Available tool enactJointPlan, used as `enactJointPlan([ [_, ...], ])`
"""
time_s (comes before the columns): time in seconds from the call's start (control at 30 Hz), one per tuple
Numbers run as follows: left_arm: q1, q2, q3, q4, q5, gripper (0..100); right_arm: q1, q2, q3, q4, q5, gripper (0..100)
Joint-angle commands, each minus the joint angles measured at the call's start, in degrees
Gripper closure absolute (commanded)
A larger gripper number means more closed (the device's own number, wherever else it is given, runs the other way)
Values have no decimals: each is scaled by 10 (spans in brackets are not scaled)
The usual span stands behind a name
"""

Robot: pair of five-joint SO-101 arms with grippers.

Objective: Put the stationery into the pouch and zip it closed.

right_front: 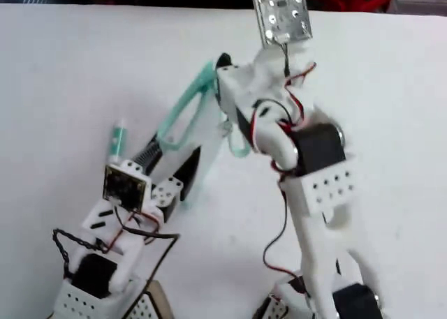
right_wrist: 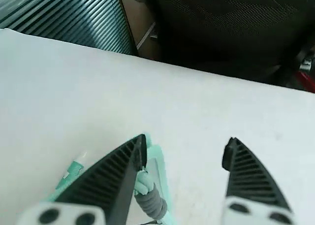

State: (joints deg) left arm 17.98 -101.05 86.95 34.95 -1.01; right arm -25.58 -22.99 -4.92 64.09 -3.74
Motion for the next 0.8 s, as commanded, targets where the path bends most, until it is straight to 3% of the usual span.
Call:
enactJointPlan([
  [0.0, -1, 3, -4, -9, 5, 812, -22, 10, -61, 34, -22, 748],
  [0.6, -7, 3, -4, -8, 9, 797, -38, 106, 4, 53, -21, 750],
  [0.77, -32, 1, -70, 95, -4, 768, 10, 112, 5, 53, -22, 750],
])
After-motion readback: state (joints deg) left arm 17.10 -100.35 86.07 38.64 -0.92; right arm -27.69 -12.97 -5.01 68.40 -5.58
